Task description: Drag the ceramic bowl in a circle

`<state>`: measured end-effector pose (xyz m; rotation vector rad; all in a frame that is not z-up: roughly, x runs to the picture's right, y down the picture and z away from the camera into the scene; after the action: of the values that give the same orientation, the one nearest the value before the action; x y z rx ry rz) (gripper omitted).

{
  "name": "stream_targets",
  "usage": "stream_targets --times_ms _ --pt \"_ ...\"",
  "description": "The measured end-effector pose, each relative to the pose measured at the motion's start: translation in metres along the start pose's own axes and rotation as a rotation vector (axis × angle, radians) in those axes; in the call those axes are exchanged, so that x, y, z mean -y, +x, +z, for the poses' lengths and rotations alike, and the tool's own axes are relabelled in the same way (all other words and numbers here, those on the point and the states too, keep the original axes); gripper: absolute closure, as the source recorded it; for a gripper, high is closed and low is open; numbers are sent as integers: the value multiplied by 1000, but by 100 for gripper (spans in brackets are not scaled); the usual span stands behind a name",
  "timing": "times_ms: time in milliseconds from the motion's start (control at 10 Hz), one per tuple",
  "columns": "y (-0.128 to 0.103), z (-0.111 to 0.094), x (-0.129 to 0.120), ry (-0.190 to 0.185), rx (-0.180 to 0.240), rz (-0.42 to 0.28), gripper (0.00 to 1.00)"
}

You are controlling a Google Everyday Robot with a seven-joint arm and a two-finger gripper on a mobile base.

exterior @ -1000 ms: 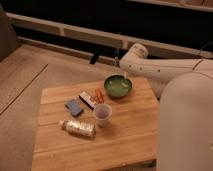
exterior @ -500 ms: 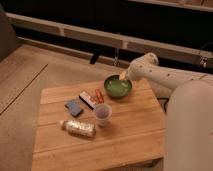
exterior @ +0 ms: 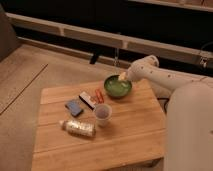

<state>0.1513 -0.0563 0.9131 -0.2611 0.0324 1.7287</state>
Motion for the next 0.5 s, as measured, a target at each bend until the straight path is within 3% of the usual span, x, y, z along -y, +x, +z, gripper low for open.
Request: stream_targets --times_ms 100,500 --pt "-1 3 5 13 2 9 35" --pt "9 40 25 135 -57 24 35"
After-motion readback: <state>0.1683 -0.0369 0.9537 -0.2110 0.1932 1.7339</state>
